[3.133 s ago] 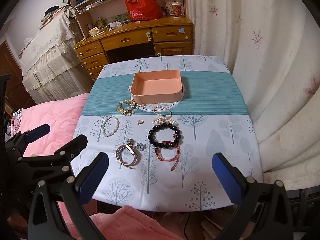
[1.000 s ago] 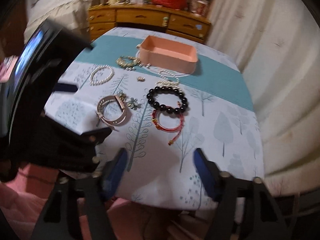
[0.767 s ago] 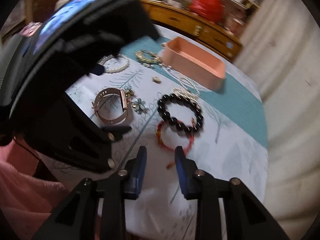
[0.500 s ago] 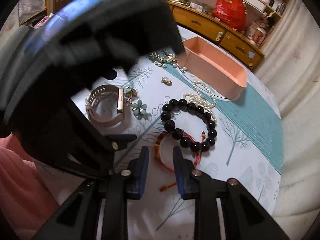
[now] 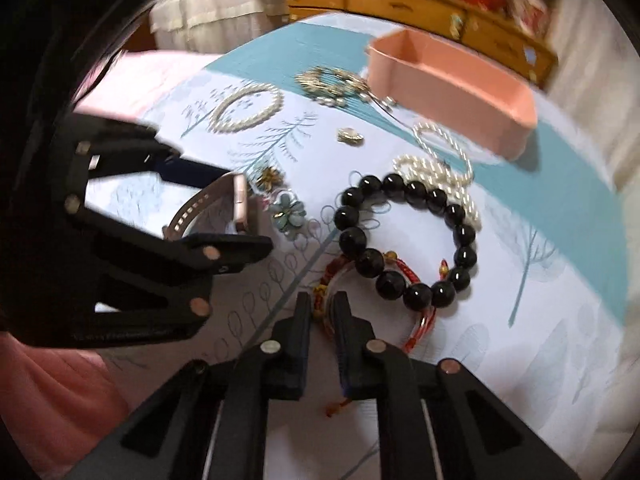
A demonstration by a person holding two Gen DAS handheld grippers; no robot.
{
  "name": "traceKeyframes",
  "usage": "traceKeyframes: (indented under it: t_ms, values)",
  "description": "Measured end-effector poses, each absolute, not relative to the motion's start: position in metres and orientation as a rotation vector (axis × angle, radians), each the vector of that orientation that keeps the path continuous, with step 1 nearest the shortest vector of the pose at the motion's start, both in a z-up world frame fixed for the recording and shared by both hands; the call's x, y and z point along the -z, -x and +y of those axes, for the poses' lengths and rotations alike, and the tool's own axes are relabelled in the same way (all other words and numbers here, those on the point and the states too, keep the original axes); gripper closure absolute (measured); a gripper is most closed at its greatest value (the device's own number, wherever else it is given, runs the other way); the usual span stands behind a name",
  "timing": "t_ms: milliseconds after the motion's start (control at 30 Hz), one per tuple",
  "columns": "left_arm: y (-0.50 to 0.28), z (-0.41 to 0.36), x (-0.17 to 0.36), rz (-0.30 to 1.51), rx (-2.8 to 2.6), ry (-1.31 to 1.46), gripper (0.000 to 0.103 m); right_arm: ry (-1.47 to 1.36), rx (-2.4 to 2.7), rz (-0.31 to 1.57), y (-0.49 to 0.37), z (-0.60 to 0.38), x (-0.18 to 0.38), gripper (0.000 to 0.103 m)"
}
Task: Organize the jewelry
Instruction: 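Lift the watch with the left tool and release it into the pink tray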
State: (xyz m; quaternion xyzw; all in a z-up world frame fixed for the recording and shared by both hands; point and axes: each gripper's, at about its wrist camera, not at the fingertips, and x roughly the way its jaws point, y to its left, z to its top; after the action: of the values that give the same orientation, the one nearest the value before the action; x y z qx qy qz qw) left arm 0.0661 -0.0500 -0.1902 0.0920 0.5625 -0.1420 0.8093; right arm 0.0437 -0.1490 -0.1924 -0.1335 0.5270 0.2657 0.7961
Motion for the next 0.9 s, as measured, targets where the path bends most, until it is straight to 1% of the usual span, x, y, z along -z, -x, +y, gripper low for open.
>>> traceKeyframes:
  t_ms: [100,233,267,300,333,500,567,733,900]
  values:
    - [-0.067,-0.040,0.178,1.196,0.293,-0.187,0.052,0.103,-0.593,1.176,-0.051,-0.159,0.182,0.092]
    - [-0.074,-0.029,0.154,1.186,0.276,-0.191,0.052,-0.081,-0.617,1.158,-0.062,-0.170,0.154,0.094]
    - [-0.076,-0.028,0.146,1.177,0.269,-0.195,0.052,-0.094,-0.615,1.146,-0.065,-0.170,0.146,0.095]
    - [-0.079,-0.026,0.137,1.166,0.264,-0.199,0.052,-0.102,-0.614,1.129,-0.067,-0.170,0.138,0.100]
    - [-0.081,-0.024,0.131,1.156,0.261,-0.200,0.052,-0.110,-0.616,1.111,-0.069,-0.170,0.130,0.101]
    - [-0.095,-0.013,0.087,1.079,0.247,-0.158,0.052,-0.134,-0.621,0.999,-0.081,-0.171,0.091,0.101]
    - [-0.104,-0.012,0.071,1.039,0.252,-0.151,0.052,-0.119,-0.608,0.986,-0.082,-0.173,0.084,0.101]
    - [-0.135,-0.018,0.045,0.930,0.280,-0.122,0.052,-0.045,-0.579,1.059,-0.083,-0.170,0.100,0.101]
    - [-0.179,-0.028,0.038,0.840,0.313,-0.069,0.051,-0.025,-0.535,1.131,-0.072,-0.175,0.120,0.101]
